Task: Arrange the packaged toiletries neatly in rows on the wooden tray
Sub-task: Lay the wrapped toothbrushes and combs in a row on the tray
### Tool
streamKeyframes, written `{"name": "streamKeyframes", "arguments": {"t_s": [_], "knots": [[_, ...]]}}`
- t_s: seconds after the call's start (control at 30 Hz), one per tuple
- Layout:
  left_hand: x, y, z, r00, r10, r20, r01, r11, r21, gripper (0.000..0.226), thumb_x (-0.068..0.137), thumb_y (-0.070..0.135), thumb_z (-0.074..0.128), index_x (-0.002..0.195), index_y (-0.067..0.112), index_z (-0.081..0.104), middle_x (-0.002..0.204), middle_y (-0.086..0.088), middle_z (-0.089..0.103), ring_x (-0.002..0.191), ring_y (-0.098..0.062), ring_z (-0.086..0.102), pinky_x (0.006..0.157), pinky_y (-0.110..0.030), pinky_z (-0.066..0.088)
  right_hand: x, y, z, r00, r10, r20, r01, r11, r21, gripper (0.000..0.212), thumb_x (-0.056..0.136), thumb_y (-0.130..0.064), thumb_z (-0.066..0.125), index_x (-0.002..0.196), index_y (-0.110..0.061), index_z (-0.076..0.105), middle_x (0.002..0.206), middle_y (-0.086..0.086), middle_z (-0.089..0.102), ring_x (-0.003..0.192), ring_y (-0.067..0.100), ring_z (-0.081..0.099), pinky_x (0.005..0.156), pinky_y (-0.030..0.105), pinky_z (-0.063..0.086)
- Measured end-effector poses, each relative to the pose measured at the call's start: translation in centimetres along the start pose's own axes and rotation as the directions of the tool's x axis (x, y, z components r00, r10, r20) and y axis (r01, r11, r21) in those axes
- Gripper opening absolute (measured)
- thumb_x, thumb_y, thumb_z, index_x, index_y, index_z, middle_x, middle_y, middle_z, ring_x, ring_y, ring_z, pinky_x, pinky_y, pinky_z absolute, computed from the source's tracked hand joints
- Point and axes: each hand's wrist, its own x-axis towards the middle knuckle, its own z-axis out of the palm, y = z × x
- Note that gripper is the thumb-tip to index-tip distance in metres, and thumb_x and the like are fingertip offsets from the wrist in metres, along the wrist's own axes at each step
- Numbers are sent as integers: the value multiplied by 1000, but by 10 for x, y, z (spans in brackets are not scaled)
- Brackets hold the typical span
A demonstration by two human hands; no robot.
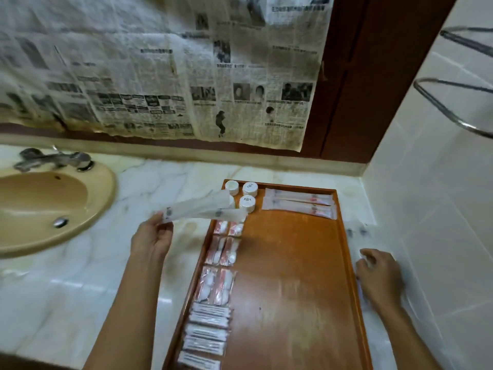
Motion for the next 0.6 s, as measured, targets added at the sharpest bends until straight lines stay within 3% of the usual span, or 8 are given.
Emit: {"name": "streamKeyframes", "arguments": {"t_s": [0.1,0.17,0.23,0.33,0.4,0.47,0.53,0.6], "knots": [[3,19,-29,971,121,-205,-157,973,-168,22,90,-17,49,87,5,48,91,-10,57,67,-14,56,47,-16,46,0,1,2,1000,-26,-3,26,999,-21,24,83,-3,65,106,-2,70,109,22,66,97,40,62,85,52,52],[1,14,-41,915,188,-357,-254,956,-146,26,83,-20,56,83,4,49,92,-15,60,75,-20,63,56,-22,52,1,2,3,999,-48,-3,47,998,-36,23,83,-2,65,105,-1,70,107,24,66,95,42,62,84,52,52],[-1,3,-51,861,236,-451,-281,959,-34,24,80,-20,59,90,2,55,106,-20,64,92,-28,67,65,-30,56,1,2,3,999,-48,5,48,997,-54,23,84,-2,65,106,0,69,108,25,65,96,42,61,84,53,51],[-5,-15,-71,838,385,-387,-253,902,349,43,81,-10,61,120,9,60,116,-19,62,92,-30,65,73,-33,56,2,1,3,999,-36,38,38,997,-62,24,85,-4,64,108,-1,68,110,25,64,99,41,60,86,53,50],[-11,-22,-85,853,459,-248,-180,705,686,46,81,2,65,125,16,60,113,-15,63,91,-29,66,78,-35,56,3,0,2,998,-34,59,37,998,-55,25,84,-3,63,109,0,68,111,25,64,99,41,60,87,51,50],[-17,-25,-95,880,465,-98,-134,440,888,42,81,14,67,122,17,63,114,-14,65,94,-31,65,86,-42,55,3,0,0,996,-40,77,43,998,-45,26,84,-3,63,110,0,68,111,25,64,100,42,60,87,49,50],[-23,-25,-101,905,425,35,-130,197,972,36,81,24,68,116,16,68,113,-11,68,96,-30,65,90,-44,53,2,0,-1,996,-31,86,35,999,-42,26,85,-2,63,110,0,68,112,25,64,101,42,59,87,49,49],[-27,-24,-103,914,376,151,-142,-51,989,26,79,29,67,102,18,73,105,-6,71,92,-26,64,83,-38,53,0,-1,-2,996,-24,87,29,998,-48,26,86,-2,62,111,0,67,113,25,63,101,42,59,87,49,49]]}}
